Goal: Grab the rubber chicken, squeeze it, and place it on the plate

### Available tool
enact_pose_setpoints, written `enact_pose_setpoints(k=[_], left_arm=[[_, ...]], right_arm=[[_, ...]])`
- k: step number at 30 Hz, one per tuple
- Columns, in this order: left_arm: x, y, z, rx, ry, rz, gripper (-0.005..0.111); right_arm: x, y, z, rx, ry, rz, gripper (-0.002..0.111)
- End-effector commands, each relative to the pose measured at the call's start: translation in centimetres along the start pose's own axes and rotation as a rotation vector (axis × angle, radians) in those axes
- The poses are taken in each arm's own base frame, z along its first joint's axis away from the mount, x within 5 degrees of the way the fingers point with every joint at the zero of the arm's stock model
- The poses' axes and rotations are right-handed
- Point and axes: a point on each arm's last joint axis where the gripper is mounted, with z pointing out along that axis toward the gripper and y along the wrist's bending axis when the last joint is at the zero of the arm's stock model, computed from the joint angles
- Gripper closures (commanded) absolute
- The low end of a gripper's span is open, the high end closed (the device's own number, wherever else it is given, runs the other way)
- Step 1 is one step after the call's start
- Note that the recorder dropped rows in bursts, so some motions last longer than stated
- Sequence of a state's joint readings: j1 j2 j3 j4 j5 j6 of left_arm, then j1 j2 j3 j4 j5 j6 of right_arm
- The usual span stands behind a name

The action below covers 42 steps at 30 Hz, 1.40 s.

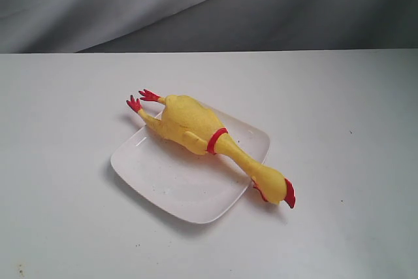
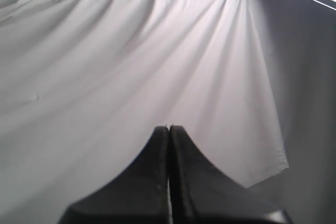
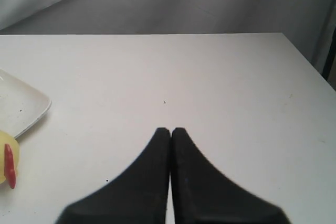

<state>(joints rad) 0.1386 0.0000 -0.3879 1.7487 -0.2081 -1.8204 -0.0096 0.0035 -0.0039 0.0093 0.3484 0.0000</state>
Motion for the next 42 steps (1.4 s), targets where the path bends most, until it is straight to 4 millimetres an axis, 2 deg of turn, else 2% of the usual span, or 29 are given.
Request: enact_pose_setpoints(k=[1,5,6,11,42], left_arm=[[-0.1,0.5,0.0,-0.053,-0.013,-0.007,0.107],[-0.6,0.7,0.0,-0.081,-0.067,-0.012,0.107],[-0.8,0.7,-0.1,-0.085,-0.085,0.037,0.107],[-1.5,1.3,-0.2,-0.152,-0.168,0.008,0.107],[-0.8,1.8,-0.2,-0.205,-0.08,0.084,0.107]], right_arm=[[0.1,0.0,0.0,0.001,0.0,0.005,0.108],[0.1,0.0,0.0,0.001,0.0,0.005,0.108],[0.1,0.0,0.0,0.001,0.0,0.005,0.108],[0.1,0.0,0.0,0.001,0.0,0.005,0.108],[0.1,0.0,0.0,0.001,0.0,0.005,0.108]])
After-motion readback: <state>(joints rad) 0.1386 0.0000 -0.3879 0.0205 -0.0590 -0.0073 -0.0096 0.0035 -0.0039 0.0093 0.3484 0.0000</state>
